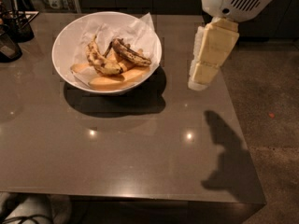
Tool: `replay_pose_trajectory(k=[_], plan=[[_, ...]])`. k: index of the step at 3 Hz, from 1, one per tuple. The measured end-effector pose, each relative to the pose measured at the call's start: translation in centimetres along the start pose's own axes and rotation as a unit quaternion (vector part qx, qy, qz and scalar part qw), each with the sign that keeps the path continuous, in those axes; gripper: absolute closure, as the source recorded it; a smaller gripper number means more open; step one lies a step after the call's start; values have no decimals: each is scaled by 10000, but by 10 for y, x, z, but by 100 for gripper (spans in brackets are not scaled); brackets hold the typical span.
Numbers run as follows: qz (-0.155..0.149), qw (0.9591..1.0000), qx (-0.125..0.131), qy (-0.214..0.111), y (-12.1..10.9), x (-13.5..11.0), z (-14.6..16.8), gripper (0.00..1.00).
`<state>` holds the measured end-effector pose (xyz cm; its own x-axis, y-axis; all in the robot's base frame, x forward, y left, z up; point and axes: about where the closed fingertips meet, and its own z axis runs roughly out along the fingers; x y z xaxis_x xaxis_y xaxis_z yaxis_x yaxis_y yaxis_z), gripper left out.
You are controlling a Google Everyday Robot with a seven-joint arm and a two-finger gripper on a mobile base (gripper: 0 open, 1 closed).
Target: Pick banana from white bowl
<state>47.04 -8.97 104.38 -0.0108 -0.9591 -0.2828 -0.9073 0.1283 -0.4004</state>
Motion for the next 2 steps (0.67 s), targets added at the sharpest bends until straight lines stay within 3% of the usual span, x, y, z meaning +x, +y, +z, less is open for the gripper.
replay_pose_trajectory(k=[1, 2], plan=[[1, 10000, -1, 1, 0, 0, 0, 0], [281, 9985, -290, 355, -18, -30, 41, 0]])
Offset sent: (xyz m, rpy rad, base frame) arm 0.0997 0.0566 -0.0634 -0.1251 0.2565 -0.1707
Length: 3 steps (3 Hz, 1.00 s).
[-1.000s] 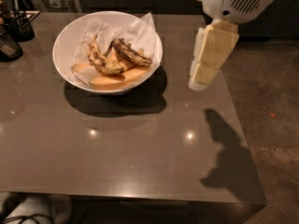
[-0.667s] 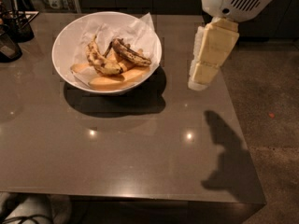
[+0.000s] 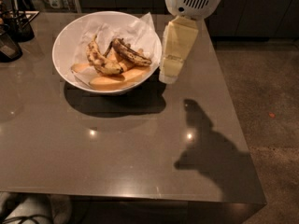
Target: Pick banana from white bowl
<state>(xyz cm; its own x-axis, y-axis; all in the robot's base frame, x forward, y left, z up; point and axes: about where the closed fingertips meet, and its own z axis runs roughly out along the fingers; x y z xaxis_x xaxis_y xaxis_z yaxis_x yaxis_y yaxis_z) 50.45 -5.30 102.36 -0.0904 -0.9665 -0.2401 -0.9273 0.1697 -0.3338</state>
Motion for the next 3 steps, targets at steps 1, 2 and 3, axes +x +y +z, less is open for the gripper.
replay_pose_trajectory(k=[1, 2, 3], plan=[[-2, 10000, 7, -15, 0, -1, 0, 0], [-11, 9998, -86, -184, -12, -25, 3, 0], [-68, 9993, -314, -210, -28, -48, 20, 0]])
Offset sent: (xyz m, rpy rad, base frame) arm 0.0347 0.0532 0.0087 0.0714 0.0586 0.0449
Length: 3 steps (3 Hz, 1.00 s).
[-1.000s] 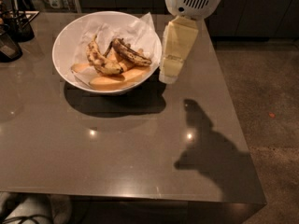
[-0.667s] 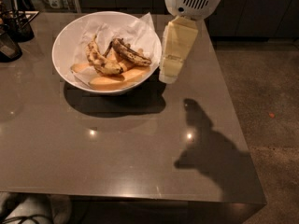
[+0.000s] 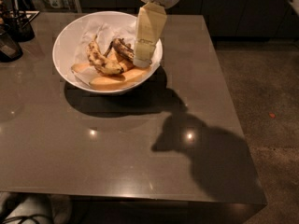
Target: Pick banana from white bowl
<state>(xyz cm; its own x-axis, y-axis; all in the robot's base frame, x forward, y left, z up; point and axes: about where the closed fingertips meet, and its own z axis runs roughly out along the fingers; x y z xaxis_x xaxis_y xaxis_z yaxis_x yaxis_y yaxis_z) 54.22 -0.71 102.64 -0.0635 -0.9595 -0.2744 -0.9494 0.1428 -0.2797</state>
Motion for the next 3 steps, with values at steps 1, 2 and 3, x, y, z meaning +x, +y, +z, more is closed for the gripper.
replay_pose_trajectory(k=[1, 2, 3], plan=[[-18, 9999, 62, -78, -2, -5, 0, 0], [59, 9997, 22, -231, -9, -14, 6, 0], [26, 9996, -88, -255, -21, -28, 15, 0]])
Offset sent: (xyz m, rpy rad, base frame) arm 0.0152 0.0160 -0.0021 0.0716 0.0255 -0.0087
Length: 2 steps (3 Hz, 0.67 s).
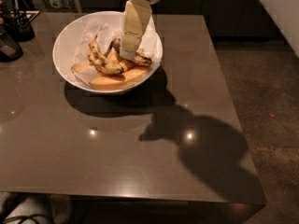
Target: Pick banana from white bowl
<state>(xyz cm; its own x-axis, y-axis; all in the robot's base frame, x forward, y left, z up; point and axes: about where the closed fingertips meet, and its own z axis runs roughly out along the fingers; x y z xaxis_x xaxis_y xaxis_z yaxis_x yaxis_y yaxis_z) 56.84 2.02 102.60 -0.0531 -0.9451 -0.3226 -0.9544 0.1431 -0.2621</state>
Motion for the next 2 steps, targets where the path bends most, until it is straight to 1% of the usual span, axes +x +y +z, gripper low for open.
replay_pose_trajectory(k=[1, 2], plan=[[72, 9998, -170, -24, -10, -9, 12, 1], [261, 9991, -337, -10, -19, -11, 28, 18]])
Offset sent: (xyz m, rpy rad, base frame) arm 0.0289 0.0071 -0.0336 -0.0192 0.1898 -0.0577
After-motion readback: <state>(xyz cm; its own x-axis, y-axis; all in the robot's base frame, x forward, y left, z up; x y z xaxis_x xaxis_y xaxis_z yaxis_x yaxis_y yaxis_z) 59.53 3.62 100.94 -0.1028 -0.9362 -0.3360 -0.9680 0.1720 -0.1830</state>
